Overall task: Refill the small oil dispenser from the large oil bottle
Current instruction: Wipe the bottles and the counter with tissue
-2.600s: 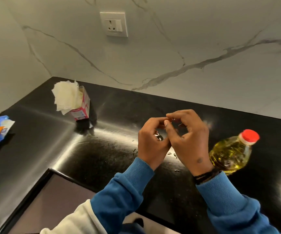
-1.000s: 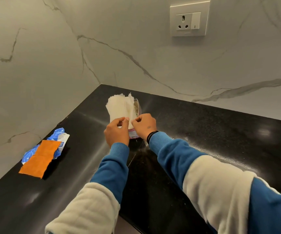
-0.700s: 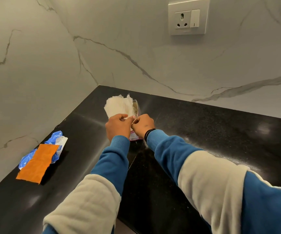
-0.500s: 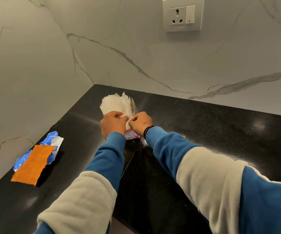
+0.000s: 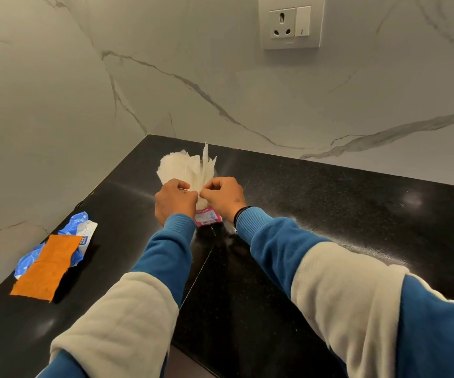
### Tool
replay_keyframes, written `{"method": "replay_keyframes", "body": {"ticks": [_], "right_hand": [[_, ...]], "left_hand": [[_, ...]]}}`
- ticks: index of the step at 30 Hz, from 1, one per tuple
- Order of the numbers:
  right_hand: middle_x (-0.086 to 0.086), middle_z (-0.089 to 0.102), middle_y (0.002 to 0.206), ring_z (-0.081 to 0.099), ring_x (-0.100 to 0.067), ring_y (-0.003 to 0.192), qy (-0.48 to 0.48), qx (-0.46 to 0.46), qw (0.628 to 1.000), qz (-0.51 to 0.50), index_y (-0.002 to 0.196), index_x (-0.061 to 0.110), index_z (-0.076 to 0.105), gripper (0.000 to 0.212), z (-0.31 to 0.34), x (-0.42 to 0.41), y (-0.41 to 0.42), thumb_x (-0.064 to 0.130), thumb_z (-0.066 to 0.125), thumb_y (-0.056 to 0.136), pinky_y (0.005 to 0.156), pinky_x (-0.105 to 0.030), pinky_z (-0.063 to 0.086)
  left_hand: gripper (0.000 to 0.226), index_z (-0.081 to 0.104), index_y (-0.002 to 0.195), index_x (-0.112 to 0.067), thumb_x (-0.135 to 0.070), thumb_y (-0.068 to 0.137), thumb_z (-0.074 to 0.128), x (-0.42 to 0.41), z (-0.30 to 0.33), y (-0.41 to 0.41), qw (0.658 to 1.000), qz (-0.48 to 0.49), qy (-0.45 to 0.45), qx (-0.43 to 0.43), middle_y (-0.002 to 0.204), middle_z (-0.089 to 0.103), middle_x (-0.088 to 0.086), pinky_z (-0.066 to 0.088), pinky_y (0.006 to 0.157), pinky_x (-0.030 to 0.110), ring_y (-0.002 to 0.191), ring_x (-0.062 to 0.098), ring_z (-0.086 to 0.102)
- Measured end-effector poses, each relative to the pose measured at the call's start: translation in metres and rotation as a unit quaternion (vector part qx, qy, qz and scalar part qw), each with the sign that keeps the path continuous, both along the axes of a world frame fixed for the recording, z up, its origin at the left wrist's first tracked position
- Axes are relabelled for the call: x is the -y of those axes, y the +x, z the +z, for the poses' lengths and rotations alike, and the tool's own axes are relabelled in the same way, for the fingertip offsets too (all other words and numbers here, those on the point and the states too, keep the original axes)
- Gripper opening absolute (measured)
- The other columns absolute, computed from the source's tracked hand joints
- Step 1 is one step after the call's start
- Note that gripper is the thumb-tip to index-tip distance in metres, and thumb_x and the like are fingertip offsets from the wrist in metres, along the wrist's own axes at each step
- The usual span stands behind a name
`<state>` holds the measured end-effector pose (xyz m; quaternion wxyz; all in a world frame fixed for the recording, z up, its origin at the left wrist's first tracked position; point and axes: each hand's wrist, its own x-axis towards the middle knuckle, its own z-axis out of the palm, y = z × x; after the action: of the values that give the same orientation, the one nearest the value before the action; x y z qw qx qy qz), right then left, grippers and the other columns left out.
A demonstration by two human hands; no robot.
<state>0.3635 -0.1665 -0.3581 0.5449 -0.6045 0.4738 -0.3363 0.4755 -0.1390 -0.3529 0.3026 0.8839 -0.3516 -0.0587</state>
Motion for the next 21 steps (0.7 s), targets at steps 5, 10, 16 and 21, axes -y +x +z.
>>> {"method": "replay_keyframes", "body": {"ticks": [5, 10, 16, 21], "right_hand": [[-0.008, 0.072, 0.096, 0.062, -0.014, 0.086, 0.006, 0.027, 0.999, 0.022, 0.080, 0.000, 0.074, 0.009, 0.004, 0.000, -0.002, 0.006, 0.068, 0.082, 0.073, -0.025, 0.047], [-0.017, 0.067, 0.122, 0.062, -0.033, 0.106, 0.083, 0.096, 0.991, 0.029, 0.069, -0.002, 0.064, 0.012, 0.015, 0.006, 0.002, 0.001, 0.060, 0.081, 0.086, -0.036, 0.050], [-0.014, 0.052, 0.136, 0.054, -0.037, 0.121, 0.272, 0.259, 0.925, 0.058, 0.079, 0.011, 0.057, 0.015, 0.030, 0.012, 0.000, 0.011, 0.058, 0.064, 0.094, -0.046, 0.051], [-0.012, 0.050, 0.145, 0.045, -0.039, 0.133, 0.281, 0.330, 0.895, 0.109, 0.049, 0.025, 0.064, 0.005, 0.045, 0.012, -0.005, 0.022, 0.061, 0.052, 0.110, -0.062, 0.033]], "left_hand": [[0.015, 0.071, 0.109, -0.020, -0.019, 0.094, 0.071, -0.001, -0.002, 0.002, 1.000, -0.002, 0.001, 0.002, 0.107, 0.072, 0.007, 0.056, 0.076, 0.035, 0.087, 0.020, 0.063], [0.017, 0.069, 0.106, -0.022, -0.022, 0.091, 0.074, -0.003, -0.001, 0.002, 1.000, -0.011, 0.008, -0.001, 0.103, 0.070, 0.004, 0.058, 0.079, 0.037, 0.088, 0.021, 0.065], [0.019, 0.069, 0.108, -0.022, -0.025, 0.090, 0.075, -0.004, 0.000, 0.006, 1.000, -0.022, 0.002, 0.002, 0.101, 0.070, 0.002, 0.057, 0.080, 0.037, 0.088, 0.019, 0.064], [0.018, 0.068, 0.107, -0.022, -0.025, 0.090, 0.076, -0.004, 0.002, 0.008, 1.000, -0.022, 0.007, -0.003, 0.103, 0.069, 0.002, 0.058, 0.084, 0.039, 0.090, 0.020, 0.064]]}}
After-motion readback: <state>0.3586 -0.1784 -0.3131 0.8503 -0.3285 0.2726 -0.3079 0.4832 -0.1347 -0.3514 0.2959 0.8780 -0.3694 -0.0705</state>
